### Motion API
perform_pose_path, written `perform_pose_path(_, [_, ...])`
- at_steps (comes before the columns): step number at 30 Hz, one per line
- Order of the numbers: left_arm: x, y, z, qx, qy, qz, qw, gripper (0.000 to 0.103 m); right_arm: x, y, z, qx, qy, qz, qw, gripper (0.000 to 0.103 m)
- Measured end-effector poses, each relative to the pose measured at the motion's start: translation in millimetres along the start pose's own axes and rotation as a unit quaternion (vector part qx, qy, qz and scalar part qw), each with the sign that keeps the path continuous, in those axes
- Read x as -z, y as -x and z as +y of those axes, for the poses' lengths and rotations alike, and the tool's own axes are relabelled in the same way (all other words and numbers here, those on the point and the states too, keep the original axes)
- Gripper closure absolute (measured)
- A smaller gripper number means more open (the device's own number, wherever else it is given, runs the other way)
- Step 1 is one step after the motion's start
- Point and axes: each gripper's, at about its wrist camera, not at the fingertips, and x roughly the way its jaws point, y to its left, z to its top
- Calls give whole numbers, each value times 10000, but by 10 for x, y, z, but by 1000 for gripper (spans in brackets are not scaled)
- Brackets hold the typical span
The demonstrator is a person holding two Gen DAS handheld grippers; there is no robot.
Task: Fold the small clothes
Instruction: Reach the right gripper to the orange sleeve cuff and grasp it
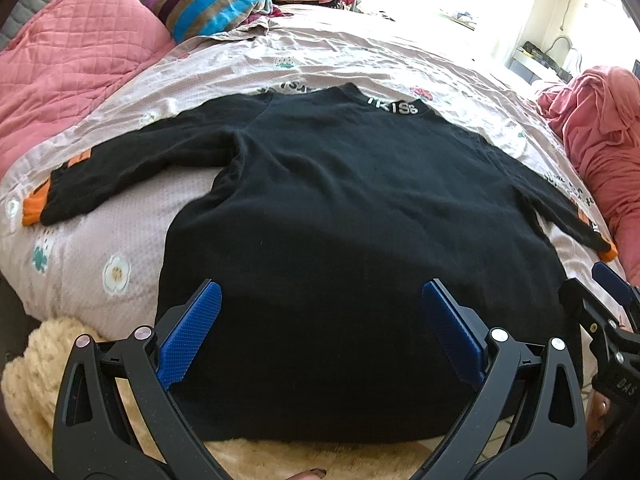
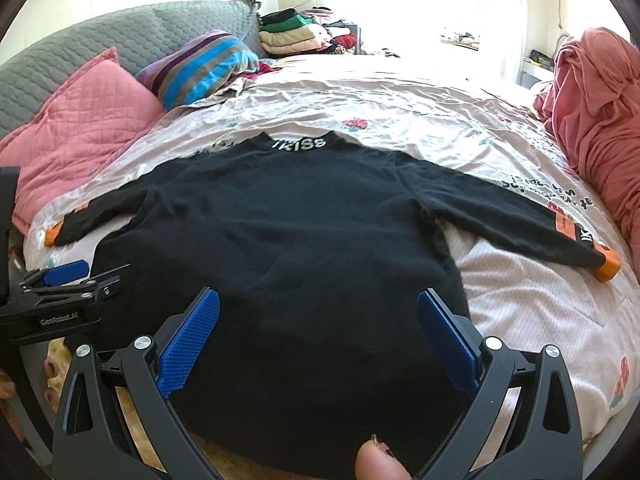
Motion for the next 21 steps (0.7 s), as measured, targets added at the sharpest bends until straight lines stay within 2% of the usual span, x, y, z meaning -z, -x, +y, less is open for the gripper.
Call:
perform_pose_path(9, [-360,-87,-214,107,-222,-114,9996,9,-257,-151,-269,143,-329,-101,9993,4])
perform_pose_path(21, [-735,-308,-365,65,-308,-131,9994,9,-466,-353,-798,302,-958,-104,9949,5])
